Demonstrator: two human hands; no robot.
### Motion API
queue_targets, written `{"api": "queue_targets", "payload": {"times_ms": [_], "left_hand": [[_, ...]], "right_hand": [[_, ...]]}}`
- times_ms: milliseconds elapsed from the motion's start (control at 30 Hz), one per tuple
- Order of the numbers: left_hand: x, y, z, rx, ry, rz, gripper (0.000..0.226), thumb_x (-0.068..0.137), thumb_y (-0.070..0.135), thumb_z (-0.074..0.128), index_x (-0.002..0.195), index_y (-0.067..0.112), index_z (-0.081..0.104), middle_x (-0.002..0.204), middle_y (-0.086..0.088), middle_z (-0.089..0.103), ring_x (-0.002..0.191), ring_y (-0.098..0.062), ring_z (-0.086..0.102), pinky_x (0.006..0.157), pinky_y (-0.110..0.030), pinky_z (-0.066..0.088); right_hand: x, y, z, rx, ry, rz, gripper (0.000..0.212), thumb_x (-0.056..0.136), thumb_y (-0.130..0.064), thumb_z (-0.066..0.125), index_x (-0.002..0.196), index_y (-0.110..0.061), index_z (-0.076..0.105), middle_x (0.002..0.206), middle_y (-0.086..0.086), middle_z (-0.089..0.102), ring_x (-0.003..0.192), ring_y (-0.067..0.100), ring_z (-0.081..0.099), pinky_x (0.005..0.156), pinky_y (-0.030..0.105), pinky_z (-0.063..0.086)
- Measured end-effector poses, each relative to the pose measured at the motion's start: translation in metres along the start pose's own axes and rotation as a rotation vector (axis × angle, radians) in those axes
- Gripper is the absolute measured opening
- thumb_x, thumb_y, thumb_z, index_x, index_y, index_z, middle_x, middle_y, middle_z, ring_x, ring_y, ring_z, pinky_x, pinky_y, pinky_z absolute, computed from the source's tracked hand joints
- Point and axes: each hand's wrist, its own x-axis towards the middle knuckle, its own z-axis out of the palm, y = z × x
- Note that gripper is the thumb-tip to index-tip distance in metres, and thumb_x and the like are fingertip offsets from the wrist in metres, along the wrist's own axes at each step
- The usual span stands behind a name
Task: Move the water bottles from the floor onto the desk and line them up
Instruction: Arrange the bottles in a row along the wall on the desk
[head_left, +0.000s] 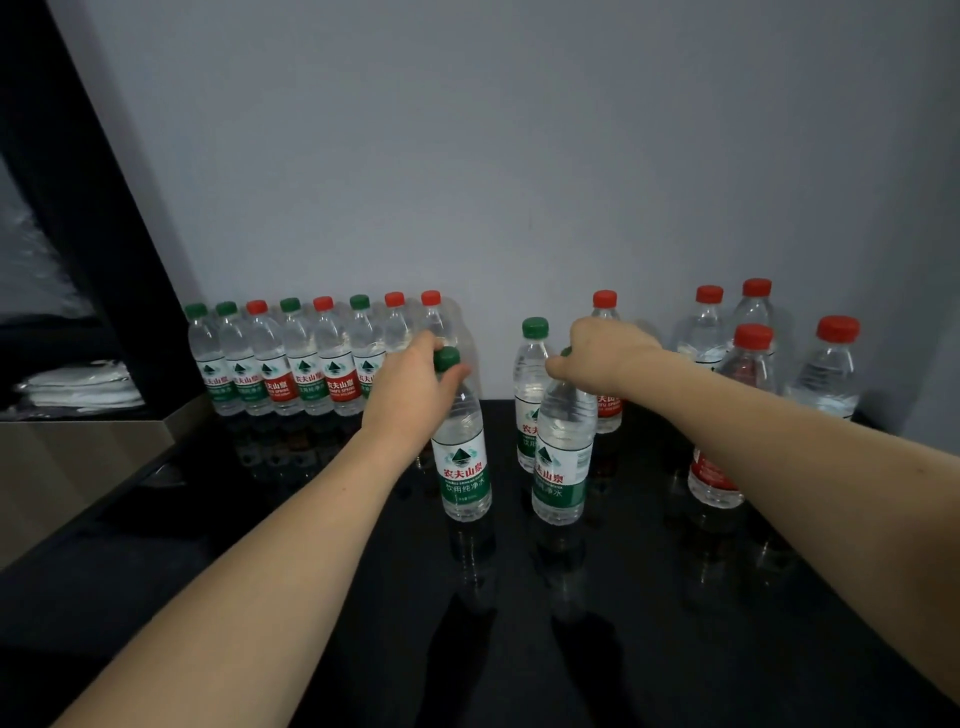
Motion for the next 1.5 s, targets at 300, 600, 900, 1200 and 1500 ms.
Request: {"api": "queue_targets", "payload": {"times_ms": [300, 600, 900, 1200, 1500], "left_hand": [[-0.009, 0.021, -0.043, 0.007, -0.016, -0.062, 0.023, 0.091, 0.029, 0.068, 0.108, 0.014, 0.062, 0.092, 0.002, 0.062, 0.083, -0.019, 0.061, 0.067, -0.029, 0.043], [0.002, 0.052, -0.122, 0.032, 0.074, -0.013, 0.022, 0.088, 0.033, 0.072, 0.1, 0.017, 0.064, 0.092, 0.005, 0.06, 0.082, -0.014, 0.054, 0.067, -0.027, 0.037], [0.078, 0.064, -0.149, 0.045, 0.138, 0.047, 0.026, 0.089, 0.033, 0.07, 0.106, 0.014, 0.064, 0.097, 0.001, 0.06, 0.089, -0.019, 0.055, 0.075, -0.03, 0.04], [0.176, 0.051, -0.112, 0.044, 0.161, 0.057, 0.021, 0.088, 0.033, 0.07, 0.098, 0.018, 0.059, 0.097, 0.0, 0.059, 0.087, -0.02, 0.055, 0.069, -0.03, 0.039], [0.219, 0.018, -0.04, 0.044, 0.117, 0.086, 0.022, 0.088, 0.031, 0.07, 0.099, 0.015, 0.06, 0.093, 0.0, 0.057, 0.085, -0.021, 0.054, 0.07, -0.03, 0.038]], "right_hand": [[-0.028, -0.007, -0.059, -0.015, -0.022, -0.149, 0.035, 0.087, -0.043, 0.062, 0.074, -0.013, 0.052, 0.073, 0.003, 0.055, 0.063, 0.017, 0.051, 0.053, 0.03, 0.041], [-0.053, -0.028, -0.116, -0.018, 0.092, -0.176, 0.037, 0.086, -0.039, 0.061, 0.066, -0.012, 0.047, 0.065, 0.003, 0.052, 0.061, 0.021, 0.051, 0.051, 0.027, 0.037], [0.001, -0.048, -0.187, -0.035, 0.309, -0.192, 0.042, 0.089, -0.042, 0.059, 0.065, -0.009, 0.047, 0.064, 0.006, 0.05, 0.058, 0.022, 0.047, 0.048, 0.028, 0.03], [0.104, -0.052, -0.203, -0.047, 0.435, -0.207, 0.042, 0.091, -0.042, 0.056, 0.067, -0.009, 0.045, 0.065, 0.006, 0.048, 0.057, 0.016, 0.042, 0.048, 0.028, 0.026], [0.185, -0.032, -0.131, -0.001, 0.301, -0.199, 0.04, 0.09, -0.046, 0.059, 0.077, -0.008, 0.053, 0.072, 0.005, 0.055, 0.076, 0.027, 0.055, 0.058, 0.032, 0.038]]}}
